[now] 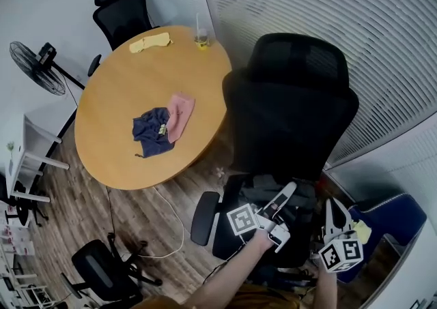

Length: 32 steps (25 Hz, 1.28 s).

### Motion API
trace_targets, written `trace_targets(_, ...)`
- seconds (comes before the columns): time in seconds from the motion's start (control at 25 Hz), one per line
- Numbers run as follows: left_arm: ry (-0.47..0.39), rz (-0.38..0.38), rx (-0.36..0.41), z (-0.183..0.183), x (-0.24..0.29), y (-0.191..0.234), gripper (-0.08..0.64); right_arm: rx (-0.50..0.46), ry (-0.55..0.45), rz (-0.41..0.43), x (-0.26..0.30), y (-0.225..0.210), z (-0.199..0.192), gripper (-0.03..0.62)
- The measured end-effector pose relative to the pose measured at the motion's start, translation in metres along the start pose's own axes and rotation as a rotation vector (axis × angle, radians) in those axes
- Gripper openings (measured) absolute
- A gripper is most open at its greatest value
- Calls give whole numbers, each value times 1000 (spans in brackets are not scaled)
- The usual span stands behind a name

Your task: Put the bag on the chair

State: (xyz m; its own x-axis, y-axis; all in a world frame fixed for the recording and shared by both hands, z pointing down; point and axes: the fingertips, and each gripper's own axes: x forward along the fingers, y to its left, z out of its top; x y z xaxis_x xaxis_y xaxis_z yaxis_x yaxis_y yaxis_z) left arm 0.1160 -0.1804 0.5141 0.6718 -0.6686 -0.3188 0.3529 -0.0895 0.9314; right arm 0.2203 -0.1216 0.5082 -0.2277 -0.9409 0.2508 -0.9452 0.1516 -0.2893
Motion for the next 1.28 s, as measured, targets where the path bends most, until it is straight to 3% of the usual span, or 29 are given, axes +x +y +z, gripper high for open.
trace_targets(0.56, -32, 13, 28, 48, 48, 31, 23, 28, 61, 40, 60, -23, -13, 12)
trace_targets(1.28, -77, 23, 36, 78, 73, 52, 23, 42, 86, 11, 58, -33, -25, 12)
